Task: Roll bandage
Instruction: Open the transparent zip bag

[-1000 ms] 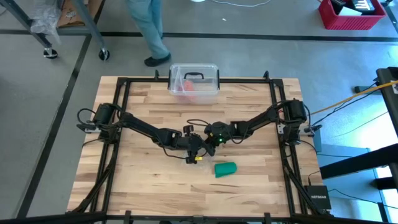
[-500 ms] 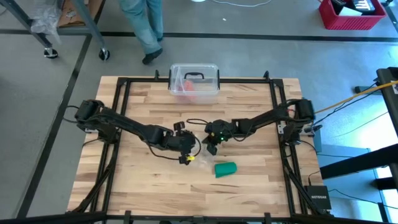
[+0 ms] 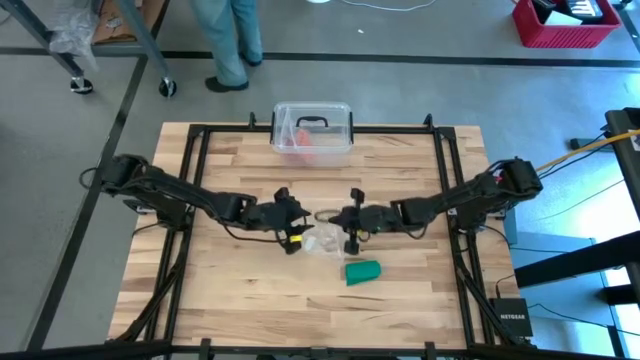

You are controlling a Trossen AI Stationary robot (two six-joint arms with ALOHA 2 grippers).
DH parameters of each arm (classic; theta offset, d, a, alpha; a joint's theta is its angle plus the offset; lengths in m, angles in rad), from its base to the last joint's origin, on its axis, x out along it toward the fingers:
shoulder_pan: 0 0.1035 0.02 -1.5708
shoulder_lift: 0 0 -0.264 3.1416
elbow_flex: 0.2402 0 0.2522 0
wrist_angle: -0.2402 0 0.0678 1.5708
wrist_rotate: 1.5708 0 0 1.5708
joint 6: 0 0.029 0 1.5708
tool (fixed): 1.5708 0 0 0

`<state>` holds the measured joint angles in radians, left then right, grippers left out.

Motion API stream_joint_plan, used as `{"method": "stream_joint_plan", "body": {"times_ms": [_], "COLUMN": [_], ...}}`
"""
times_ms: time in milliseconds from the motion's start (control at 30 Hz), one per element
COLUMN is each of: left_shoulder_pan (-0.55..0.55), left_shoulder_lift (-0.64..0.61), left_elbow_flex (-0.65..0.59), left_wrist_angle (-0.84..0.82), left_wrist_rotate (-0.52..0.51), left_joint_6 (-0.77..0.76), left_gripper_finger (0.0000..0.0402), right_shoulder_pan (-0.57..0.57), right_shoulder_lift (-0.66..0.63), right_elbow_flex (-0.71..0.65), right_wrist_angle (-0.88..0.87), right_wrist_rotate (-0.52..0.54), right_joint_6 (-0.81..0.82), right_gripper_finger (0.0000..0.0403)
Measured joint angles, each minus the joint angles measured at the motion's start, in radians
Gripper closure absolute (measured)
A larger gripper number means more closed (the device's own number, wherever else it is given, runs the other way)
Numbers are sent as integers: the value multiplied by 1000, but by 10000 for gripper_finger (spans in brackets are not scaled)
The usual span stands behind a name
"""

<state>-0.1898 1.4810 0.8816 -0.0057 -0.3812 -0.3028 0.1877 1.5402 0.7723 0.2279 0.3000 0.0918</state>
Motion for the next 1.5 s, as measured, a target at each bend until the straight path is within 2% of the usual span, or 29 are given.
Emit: {"method": "stream_joint_plan", "body": {"times_ms": [133,200,333,433,567,733,967,1133,1300,1400,1500], "left_shoulder_pan": [3,9,22,35,47,54,45,45,36,12,-17], "left_shoulder_lift": [-56,-69,-54,-39,-5,36,37,33,4,-24,-44], "left_elbow_flex": [-53,-77,-130,-151,-153,-154,-154,-154,-152,-146,-112], "left_wrist_angle": [74,104,236,328,355,413,437,428,383,326,238], "left_wrist_rotate": [13,12,24,96,110,121,139,139,124,70,6], "left_joint_6": [-8,-27,-43,-46,-49,-20,81,103,108,136,181], "left_gripper_finger": [236,236,236,236,241,286,391,398,400,400,400], "right_shoulder_pan": [63,79,83,81,81,81,81,80,80,80,80], "right_shoulder_lift": [-1,-1,-1,-1,-1,-1,-1,-3,-71,-133,-199], "right_elbow_flex": [0,0,0,1,1,1,2,14,112,179,192], "right_wrist_angle": [11,15,50,56,60,60,70,46,-194,-354,-405], "right_wrist_rotate": [111,134,141,136,135,135,109,73,32,0,2], "right_joint_6": [-81,-102,-127,-127,-134,-144,-94,-58,-44,-44,-55], "right_gripper_finger": [401,401,401,402,402,402,392,348,267,223,193]}}
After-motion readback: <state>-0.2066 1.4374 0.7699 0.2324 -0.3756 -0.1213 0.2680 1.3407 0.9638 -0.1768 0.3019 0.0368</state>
